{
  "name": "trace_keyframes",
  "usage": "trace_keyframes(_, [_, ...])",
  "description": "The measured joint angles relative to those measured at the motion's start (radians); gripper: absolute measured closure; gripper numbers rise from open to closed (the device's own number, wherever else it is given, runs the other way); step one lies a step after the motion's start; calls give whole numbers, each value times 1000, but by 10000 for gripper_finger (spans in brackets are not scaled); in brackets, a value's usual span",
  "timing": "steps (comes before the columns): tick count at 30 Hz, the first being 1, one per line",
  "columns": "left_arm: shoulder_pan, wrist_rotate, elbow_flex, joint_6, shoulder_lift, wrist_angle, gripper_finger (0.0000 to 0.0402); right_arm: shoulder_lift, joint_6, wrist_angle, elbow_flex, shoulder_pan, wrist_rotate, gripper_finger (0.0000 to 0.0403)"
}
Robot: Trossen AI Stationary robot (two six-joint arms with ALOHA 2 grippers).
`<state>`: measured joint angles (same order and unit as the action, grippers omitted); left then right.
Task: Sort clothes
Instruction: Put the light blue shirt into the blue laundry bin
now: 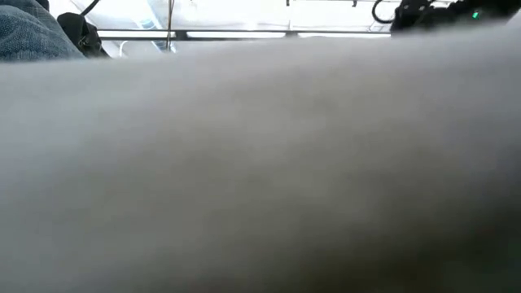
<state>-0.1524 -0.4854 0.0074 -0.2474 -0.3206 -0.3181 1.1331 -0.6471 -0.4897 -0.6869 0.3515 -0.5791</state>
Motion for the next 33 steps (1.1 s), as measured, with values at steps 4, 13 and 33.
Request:
trace_keyframes(4, [0, 0, 0, 0, 0, -2, 296, 63, 178, 333, 100, -32, -87, 117])
trace_keyframes(13, [0, 0, 0, 0, 0, -9, 296, 338, 510, 940, 102, -141, -112, 163])
trace_keyframes(33, [0, 0, 0, 0, 0, -14, 296, 490, 1293, 930, -477, -221, -79, 396])
